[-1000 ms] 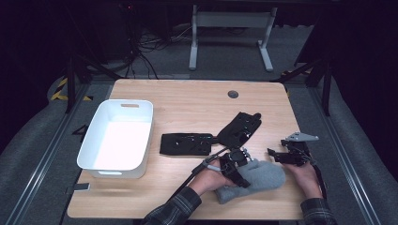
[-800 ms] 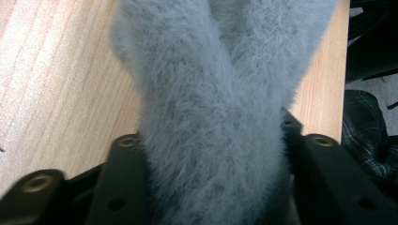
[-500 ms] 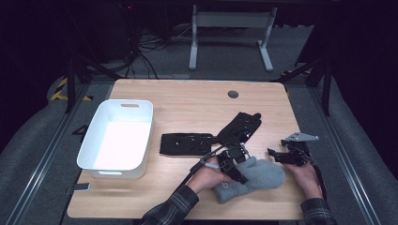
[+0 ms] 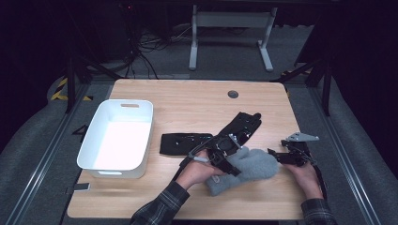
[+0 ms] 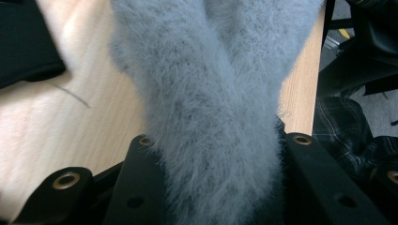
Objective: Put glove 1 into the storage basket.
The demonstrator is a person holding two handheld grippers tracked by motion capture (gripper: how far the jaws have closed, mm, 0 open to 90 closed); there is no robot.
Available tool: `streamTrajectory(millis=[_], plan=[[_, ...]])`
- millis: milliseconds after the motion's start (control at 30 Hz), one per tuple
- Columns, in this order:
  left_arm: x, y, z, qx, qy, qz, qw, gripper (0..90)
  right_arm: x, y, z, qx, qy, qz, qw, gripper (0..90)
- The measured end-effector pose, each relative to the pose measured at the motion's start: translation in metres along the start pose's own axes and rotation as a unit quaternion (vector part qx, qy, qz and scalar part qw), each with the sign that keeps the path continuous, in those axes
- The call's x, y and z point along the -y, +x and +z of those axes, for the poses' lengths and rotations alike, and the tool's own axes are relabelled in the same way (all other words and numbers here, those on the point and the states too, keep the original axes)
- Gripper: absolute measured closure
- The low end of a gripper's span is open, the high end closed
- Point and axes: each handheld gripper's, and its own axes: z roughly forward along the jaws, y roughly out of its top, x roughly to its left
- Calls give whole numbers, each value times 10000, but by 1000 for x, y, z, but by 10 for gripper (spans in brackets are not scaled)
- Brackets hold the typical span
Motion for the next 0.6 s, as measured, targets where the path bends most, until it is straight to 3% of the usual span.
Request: streamTrajectory(millis=[233, 600], plan=[[4, 5, -27, -142, -148, -103, 9997, 660, -1, 0, 1, 58, 77, 34, 9999, 159], [16, 13, -73, -430, -478, -373, 9972, 660, -1, 0, 2, 96, 114, 52, 9999, 126]])
